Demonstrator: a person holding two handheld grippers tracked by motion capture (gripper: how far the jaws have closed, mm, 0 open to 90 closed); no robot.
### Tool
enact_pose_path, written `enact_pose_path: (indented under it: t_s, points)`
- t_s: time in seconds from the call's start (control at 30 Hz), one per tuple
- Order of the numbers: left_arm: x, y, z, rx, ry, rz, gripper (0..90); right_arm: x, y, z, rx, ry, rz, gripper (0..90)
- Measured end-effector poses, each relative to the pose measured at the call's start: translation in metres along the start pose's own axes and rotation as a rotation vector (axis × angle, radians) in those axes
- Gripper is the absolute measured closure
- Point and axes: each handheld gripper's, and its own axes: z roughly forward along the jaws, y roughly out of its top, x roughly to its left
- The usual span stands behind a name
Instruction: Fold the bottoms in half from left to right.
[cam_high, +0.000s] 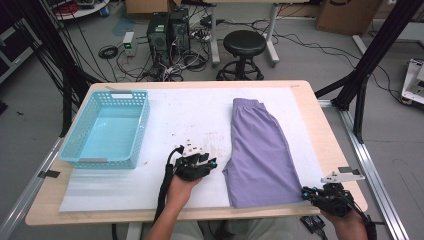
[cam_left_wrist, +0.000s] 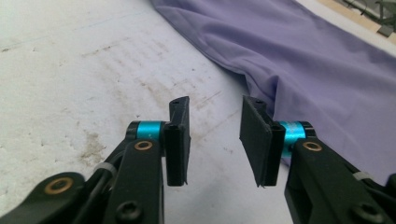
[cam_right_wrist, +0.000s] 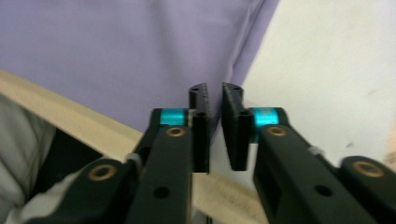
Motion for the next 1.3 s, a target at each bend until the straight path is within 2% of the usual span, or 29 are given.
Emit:
enact_pose_path:
  t_s: [0.17, 0.33, 0.43, 0.53, 0.63, 0.7, 0.77, 0.9, 1.0, 1.07, 1.1, 1.17, 1.23, 1.3]
  points:
    - [0.002, 0.002, -0.001, -0.028, -0.003, -0.011, 57.2, -0.008, 0.012, -0.005, -0.109, -0.018, 0.02, 72.4]
    - [0.007, 0.004, -0.003, -0.079, -0.02, 0.006, 53.8, -0.019, 0.034, 0.004, -0.194, -0.032, 0.025, 65.3]
    - [0.013, 0.007, -0.004, -0.12, -0.024, 0.006, 47.8, -0.029, 0.054, 0.015, -0.223, -0.022, 0.036, 63.7]
    - [0.018, 0.009, -0.007, -0.139, -0.01, 0.004, 37.4, -0.031, 0.07, 0.025, -0.227, -0.018, 0.024, 63.5]
    - [0.024, 0.011, -0.013, -0.148, 0.003, 0.002, 29.2, -0.028, 0.081, 0.035, -0.217, -0.021, -0.006, 55.8]
    - [0.028, 0.012, -0.018, -0.173, -0.008, -0.017, 28.9, -0.025, 0.089, 0.04, -0.213, -0.018, -0.022, 49.8]
    - [0.03, 0.013, -0.021, -0.183, -0.006, -0.006, 24.6, -0.024, 0.095, 0.045, -0.219, -0.014, -0.03, 42.0]
    - [0.034, 0.015, -0.025, -0.202, -0.007, 0.002, 23.6, -0.025, 0.111, 0.052, -0.216, -0.028, -0.034, 37.1]
    - [0.036, 0.015, -0.026, -0.214, -0.002, 0.011, 23.7, -0.025, 0.12, 0.052, -0.236, -0.028, -0.024, 33.4]
    - [0.036, 0.016, -0.026, -0.21, 0.002, 0.023, 23.7, -0.026, 0.126, 0.053, -0.243, -0.033, -0.037, 31.8]
    - [0.037, 0.018, -0.025, -0.201, 0.004, 0.035, 23.7, -0.027, 0.129, 0.054, -0.241, -0.03, -0.045, 32.6]
    - [0.039, 0.02, -0.025, -0.212, -0.001, 0.029, 24.0, -0.032, 0.138, 0.057, -0.234, -0.026, -0.059, 36.4]
    - [0.042, 0.022, -0.024, -0.206, 0.001, 0.026, 24.0, -0.038, 0.148, 0.063, -0.233, -0.02, -0.048, 40.8]
    - [0.045, 0.023, -0.023, -0.194, 0.002, 0.025, 24.0, -0.044, 0.159, 0.072, -0.212, -0.023, -0.043, 40.9]
